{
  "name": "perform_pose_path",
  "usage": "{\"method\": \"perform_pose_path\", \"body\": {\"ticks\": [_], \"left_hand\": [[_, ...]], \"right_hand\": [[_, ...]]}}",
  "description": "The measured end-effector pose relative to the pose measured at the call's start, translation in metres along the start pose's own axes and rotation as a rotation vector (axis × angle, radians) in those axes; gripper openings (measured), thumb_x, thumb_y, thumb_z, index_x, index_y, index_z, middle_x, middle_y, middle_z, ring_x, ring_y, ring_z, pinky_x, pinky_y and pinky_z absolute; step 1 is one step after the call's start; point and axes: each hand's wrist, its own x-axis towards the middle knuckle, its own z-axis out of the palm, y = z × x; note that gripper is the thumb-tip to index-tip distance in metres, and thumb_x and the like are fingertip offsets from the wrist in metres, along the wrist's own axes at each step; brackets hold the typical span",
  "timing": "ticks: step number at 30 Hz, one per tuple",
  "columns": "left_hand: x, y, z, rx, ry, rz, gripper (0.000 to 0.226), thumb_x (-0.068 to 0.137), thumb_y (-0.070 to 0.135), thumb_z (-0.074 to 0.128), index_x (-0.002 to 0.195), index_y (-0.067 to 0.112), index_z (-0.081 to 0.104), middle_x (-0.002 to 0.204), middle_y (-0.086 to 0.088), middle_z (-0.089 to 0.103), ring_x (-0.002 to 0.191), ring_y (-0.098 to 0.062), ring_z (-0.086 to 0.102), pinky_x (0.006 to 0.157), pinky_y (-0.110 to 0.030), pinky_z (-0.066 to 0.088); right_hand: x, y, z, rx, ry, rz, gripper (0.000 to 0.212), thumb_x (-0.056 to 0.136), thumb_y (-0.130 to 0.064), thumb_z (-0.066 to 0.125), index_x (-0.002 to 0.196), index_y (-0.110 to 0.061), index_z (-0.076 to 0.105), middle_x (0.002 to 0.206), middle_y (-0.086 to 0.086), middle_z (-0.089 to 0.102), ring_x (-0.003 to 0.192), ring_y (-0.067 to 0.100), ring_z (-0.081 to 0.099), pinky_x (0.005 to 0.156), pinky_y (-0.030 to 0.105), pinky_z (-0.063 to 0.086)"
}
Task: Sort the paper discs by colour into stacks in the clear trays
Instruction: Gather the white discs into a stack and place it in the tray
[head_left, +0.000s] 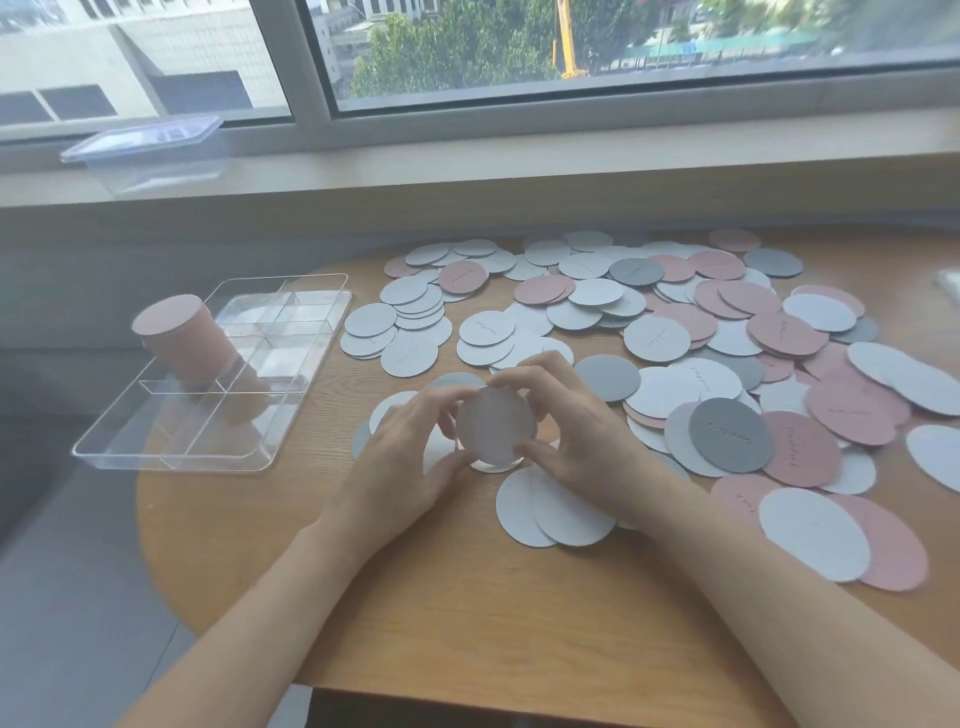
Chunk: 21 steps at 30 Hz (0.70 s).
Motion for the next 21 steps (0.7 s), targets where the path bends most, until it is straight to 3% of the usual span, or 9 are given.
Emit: {"method": "perform_pose_path", "body": {"ticks": [4,6,8,10,15,18,21], "left_hand": [[-0.0002,0.0043,-0.0042,-0.057,-0.002,-0.006,0.054,0.086,0.011,0.077,0.133,0.021,0.053,0.101,0.019,0.059,0.088,-0.005,0.058,0.087,-0.011,0.038],[-0.0003,0.0045,-0.0051,-0.054,-0.010,-0.010,0.054,0.086,0.011,0.077,0.134,0.020,0.053,0.101,0.018,0.059,0.089,-0.005,0.058,0.086,-0.012,0.038],[-0.0005,0.0030,-0.0041,-0.041,-0.033,-0.031,0.055,0.086,0.016,0.077,0.135,0.023,0.052,0.101,0.019,0.059,0.092,-0.005,0.058,0.089,-0.015,0.039],[-0.0007,0.0006,-0.0024,-0.020,-0.065,-0.048,0.054,0.086,0.026,0.075,0.135,0.026,0.052,0.103,0.024,0.056,0.097,-0.001,0.055,0.094,-0.022,0.039],[0.0019,-0.0034,-0.0001,0.052,-0.138,-0.033,0.054,0.085,0.046,0.066,0.134,0.027,0.053,0.107,0.021,0.055,0.103,0.002,0.049,0.101,-0.026,0.033],[0.0026,-0.0043,0.0006,0.066,-0.126,-0.004,0.056,0.085,0.048,0.067,0.135,0.027,0.053,0.111,0.022,0.053,0.105,0.001,0.049,0.104,-0.018,0.027],[0.0031,-0.0027,-0.0003,0.062,-0.100,0.015,0.058,0.084,0.041,0.075,0.135,0.027,0.052,0.119,0.019,0.052,0.110,0.003,0.047,0.103,-0.015,0.026]], "right_hand": [[-0.0015,-0.0003,0.0004,-0.049,-0.003,0.045,0.063,0.078,-0.003,0.072,0.134,-0.022,0.049,0.111,-0.005,0.050,0.096,0.013,0.053,0.086,0.032,0.047],[-0.0025,0.0019,0.0009,-0.154,-0.049,0.087,0.065,0.083,-0.025,0.074,0.141,-0.021,0.044,0.121,-0.004,0.055,0.109,0.015,0.050,0.097,0.036,0.041],[-0.0021,0.0037,0.0023,-0.319,-0.149,0.117,0.080,0.083,-0.053,0.070,0.148,-0.022,0.035,0.135,-0.005,0.052,0.123,0.016,0.043,0.109,0.035,0.029],[-0.0002,0.0037,0.0052,-0.408,-0.206,0.117,0.093,0.079,-0.064,0.067,0.152,-0.022,0.028,0.142,-0.006,0.048,0.130,0.017,0.037,0.111,0.033,0.020],[0.0042,0.0026,0.0091,-0.331,-0.185,0.132,0.089,0.075,-0.057,0.074,0.147,-0.027,0.032,0.140,-0.007,0.046,0.128,0.015,0.036,0.105,0.028,0.018],[0.0041,0.0024,0.0079,-0.202,-0.164,0.138,0.082,0.072,-0.046,0.081,0.141,-0.028,0.039,0.133,-0.006,0.046,0.124,0.015,0.041,0.107,0.034,0.030],[0.0030,0.0004,0.0069,-0.057,-0.168,0.131,0.079,0.072,-0.030,0.084,0.138,-0.032,0.041,0.130,-0.005,0.041,0.118,0.018,0.047,0.099,0.039,0.043]]}}
